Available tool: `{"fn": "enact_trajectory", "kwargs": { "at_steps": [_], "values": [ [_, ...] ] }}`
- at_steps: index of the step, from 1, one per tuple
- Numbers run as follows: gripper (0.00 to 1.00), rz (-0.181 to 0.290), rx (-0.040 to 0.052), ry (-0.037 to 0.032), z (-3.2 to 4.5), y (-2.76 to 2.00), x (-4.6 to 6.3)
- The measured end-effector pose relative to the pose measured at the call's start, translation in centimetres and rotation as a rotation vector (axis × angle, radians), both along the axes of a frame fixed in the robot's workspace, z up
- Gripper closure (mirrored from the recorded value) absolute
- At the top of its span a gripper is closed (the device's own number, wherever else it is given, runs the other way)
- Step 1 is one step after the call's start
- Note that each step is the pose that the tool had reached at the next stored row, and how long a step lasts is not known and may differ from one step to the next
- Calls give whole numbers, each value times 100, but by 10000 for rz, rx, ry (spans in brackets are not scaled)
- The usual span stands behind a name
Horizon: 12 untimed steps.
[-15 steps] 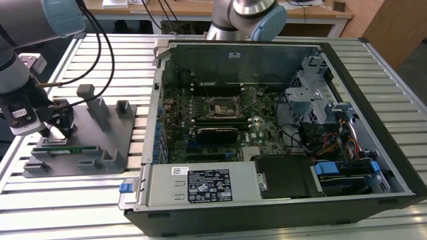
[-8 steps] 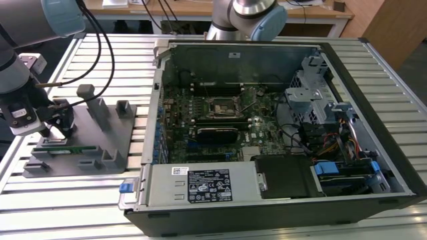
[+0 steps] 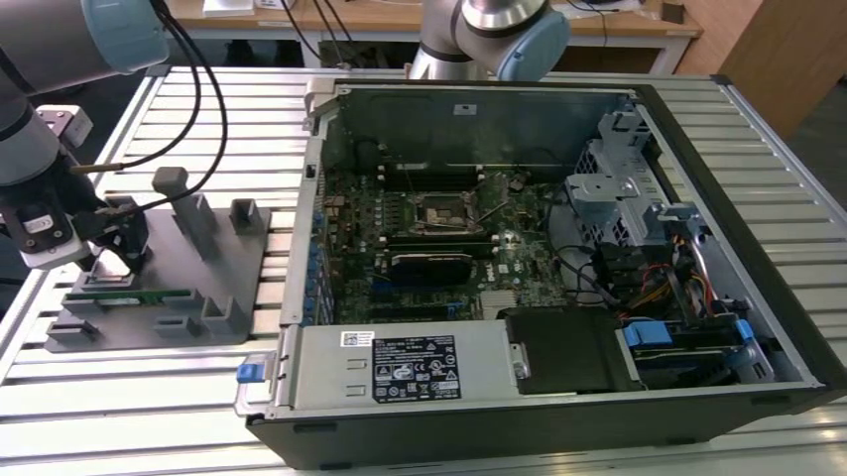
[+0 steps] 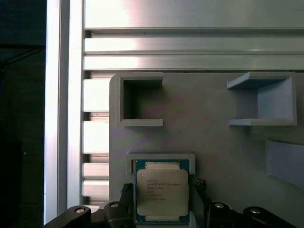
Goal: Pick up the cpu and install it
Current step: 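Pick up the cpu and move it towards the insertion slot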
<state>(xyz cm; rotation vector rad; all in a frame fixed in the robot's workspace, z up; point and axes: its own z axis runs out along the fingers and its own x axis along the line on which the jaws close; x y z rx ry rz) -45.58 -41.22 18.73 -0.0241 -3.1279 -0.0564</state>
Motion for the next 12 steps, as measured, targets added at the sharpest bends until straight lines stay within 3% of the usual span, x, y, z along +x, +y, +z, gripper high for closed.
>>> {"fn": "enact_trajectory", "kwargs": {
  "at_steps": [7,12],
  "values": [
    [40,298,0,0,-8,0,0],
    [47,301,22,-1,-7,0,0]
  ]
}}
